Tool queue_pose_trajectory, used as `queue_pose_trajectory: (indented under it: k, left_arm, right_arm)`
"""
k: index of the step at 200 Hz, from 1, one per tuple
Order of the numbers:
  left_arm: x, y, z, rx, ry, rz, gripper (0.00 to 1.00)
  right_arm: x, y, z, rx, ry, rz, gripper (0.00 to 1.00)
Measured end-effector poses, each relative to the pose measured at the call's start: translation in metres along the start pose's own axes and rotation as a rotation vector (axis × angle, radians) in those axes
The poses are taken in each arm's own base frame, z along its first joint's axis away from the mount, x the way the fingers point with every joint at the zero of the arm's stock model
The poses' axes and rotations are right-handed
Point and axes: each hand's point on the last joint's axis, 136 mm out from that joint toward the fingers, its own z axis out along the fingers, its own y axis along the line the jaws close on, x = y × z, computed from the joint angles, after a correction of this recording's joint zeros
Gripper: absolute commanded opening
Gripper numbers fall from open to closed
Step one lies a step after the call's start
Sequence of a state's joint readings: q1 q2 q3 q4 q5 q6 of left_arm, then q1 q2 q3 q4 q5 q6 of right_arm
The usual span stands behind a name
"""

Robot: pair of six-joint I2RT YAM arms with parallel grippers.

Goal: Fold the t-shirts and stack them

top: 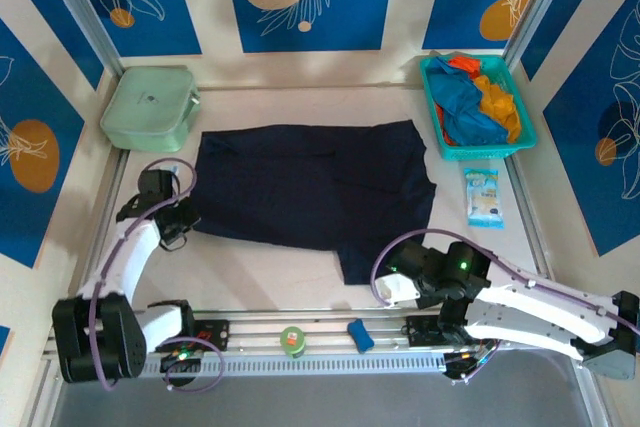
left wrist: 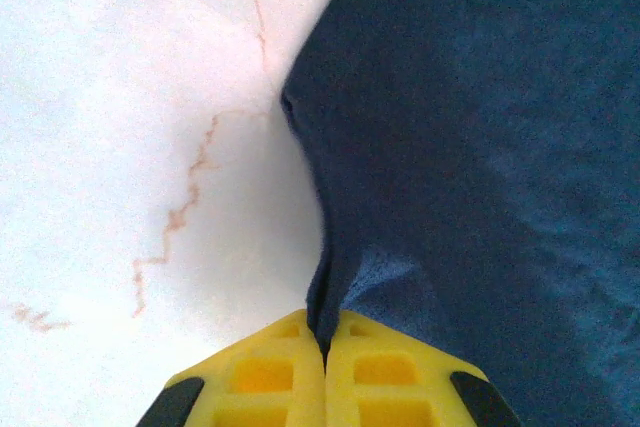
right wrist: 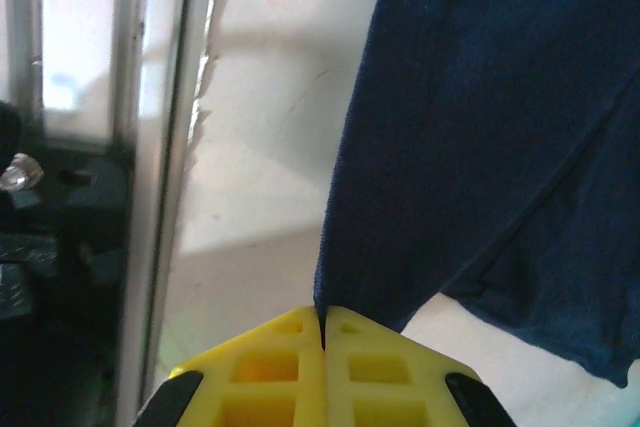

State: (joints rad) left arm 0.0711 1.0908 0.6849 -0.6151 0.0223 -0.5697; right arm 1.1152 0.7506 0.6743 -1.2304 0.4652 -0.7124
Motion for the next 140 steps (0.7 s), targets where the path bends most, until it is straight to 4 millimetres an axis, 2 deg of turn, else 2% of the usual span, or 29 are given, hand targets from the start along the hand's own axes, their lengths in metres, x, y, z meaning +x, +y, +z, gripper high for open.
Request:
queue_pose_trajectory:
  k: [29,53,74,95,140]
  left_arm:
    - [0.008,0.006,-0.026,0.000,-0.033,-0.004,0.00]
    - [0.014,0.007,-0.031,-0.001,-0.028,-0.015,0.00]
    - [0.020,0.011,-0.027,-0.023,0.006,-0.022,0.00]
    - [0.020,0.012,-0.023,-0.043,0.030,-0.023,0.00]
    - [-0.004,-0.001,-0.019,-0.053,0.030,-0.021,0.00]
  right_arm:
    - [0.008,0.007,-0.003,0.003,0.028,0.029,0.00]
    - [0.007,-0.005,-0.006,0.074,0.006,0.074,0.00]
    - [0.001,-0.029,-0.009,0.173,-0.031,0.153,0.00]
    - [-0.003,-0.061,-0.012,0.265,-0.056,0.265,0.00]
    - [0.001,-0.130,-0.024,0.379,-0.049,0.414,0.00]
